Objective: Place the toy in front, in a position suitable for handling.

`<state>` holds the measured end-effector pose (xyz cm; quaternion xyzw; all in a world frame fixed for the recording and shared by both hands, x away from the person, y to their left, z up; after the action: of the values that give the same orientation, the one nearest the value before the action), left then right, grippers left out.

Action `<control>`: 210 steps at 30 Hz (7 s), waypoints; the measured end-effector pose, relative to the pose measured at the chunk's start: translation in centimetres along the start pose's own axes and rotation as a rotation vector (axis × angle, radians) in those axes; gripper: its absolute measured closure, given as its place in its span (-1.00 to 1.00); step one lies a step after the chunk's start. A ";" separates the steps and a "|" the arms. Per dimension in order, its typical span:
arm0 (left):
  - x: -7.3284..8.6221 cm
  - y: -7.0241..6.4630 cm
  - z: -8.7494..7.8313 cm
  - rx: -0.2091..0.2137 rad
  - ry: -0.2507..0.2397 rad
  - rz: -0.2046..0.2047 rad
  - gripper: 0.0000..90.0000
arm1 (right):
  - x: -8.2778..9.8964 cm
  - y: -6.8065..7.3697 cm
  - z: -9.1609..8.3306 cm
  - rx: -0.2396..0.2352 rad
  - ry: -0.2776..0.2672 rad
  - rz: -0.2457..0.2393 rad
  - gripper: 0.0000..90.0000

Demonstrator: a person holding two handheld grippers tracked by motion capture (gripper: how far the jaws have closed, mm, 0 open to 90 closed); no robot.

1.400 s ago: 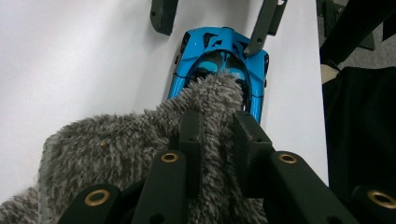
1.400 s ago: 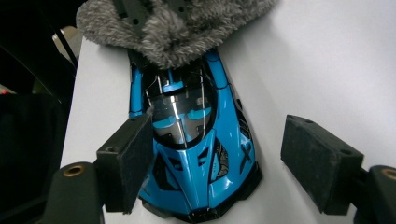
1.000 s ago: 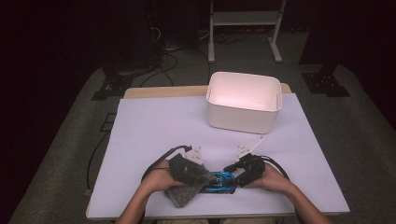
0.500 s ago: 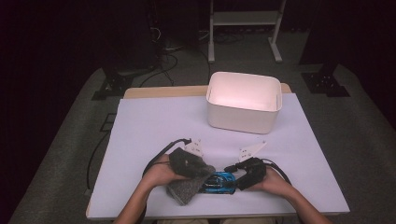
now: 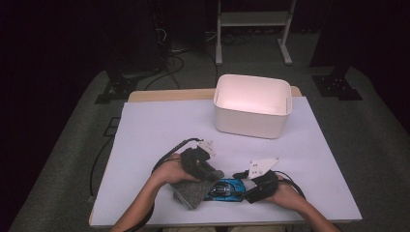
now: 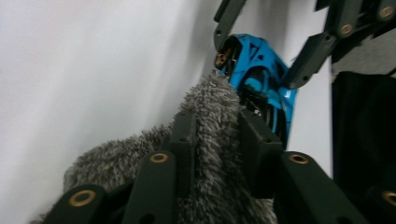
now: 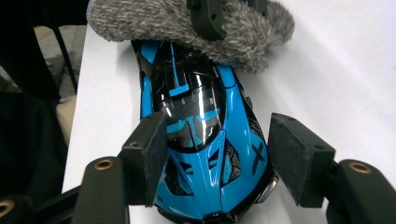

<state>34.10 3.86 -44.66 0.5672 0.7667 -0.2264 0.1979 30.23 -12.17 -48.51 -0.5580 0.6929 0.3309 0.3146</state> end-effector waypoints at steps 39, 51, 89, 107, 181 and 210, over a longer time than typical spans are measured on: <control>0.7 -4.9 -2.6 0.026 -0.080 0.128 0.65 | -0.4 2.6 2.0 -0.105 0.076 -0.070 -0.07; 1.1 -4.8 -3.6 0.032 -0.157 0.093 0.70 | -0.3 3.9 2.2 -0.117 0.105 -0.168 0.35; 0.6 -2.6 -3.7 -0.084 -0.058 0.111 0.67 | 0.6 0.5 -0.5 -0.026 0.034 -0.083 0.47; 3.1 -2.0 -5.0 -0.101 -0.078 0.060 0.64 | 0.7 0.5 -0.3 -0.028 0.018 -0.072 0.46; -6.3 -5.0 1.3 -0.044 0.070 0.303 0.69 | 0.7 0.4 -1.0 -0.016 -0.007 -0.033 0.51; -0.6 -2.7 -3.0 -0.095 0.036 0.182 0.69 | 0.7 0.5 -0.8 -0.018 -0.010 -0.033 0.51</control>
<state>31.50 4.40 -41.47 0.6283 0.7254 -0.1609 0.2305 29.60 -13.17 -48.52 -0.5705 0.6790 0.3349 0.3184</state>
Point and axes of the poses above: each handheld gripper's, and its own axes: z roughly forward along the jaws, x roughly out of its underside, y roughly to its left, the point moved 6 cm from there along z, roughly forward along the jaws, and after that the axes turned 7 degrees about -x, right-handed, at the moved point
